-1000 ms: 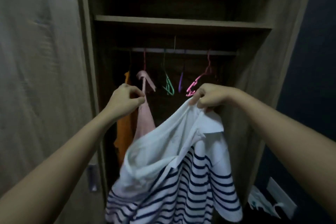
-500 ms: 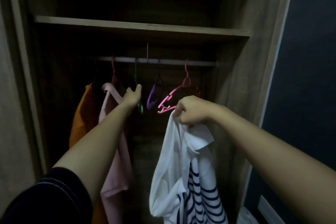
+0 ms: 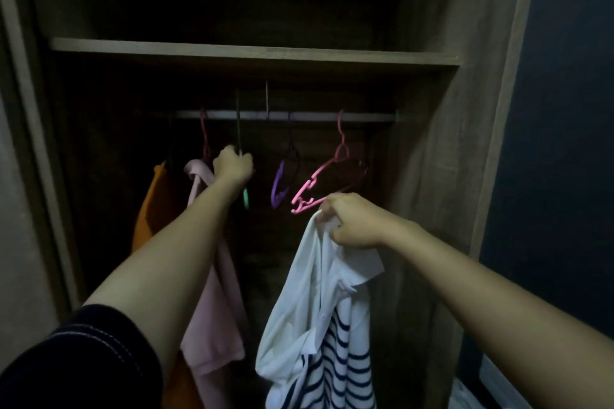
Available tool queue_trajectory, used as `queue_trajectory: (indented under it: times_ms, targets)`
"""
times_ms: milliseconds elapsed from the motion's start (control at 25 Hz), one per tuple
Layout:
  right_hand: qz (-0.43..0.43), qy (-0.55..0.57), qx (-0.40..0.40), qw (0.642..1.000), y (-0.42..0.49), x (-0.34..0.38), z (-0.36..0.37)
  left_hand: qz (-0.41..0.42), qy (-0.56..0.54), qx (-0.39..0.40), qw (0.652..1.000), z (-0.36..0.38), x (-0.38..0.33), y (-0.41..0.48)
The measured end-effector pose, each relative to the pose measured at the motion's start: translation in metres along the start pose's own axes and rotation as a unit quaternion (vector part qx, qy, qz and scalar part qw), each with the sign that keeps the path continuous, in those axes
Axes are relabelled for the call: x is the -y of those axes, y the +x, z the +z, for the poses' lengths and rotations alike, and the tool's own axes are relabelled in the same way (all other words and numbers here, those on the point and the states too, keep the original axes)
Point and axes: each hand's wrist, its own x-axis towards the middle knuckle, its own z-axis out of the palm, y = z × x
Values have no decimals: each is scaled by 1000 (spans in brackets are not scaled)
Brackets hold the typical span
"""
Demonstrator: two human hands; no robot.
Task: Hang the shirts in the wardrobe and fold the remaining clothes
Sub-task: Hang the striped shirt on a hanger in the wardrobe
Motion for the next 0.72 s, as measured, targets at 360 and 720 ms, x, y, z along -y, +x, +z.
queue_trajectory:
  times_ms: [360, 720]
  targets:
    - [45, -16, -46, 998, -21, 62, 37, 61, 133, 11, 989, -104, 45, -140]
    - [151, -21, -67, 986, -35, 91, 85, 176, 243, 48, 953, -244, 93, -206]
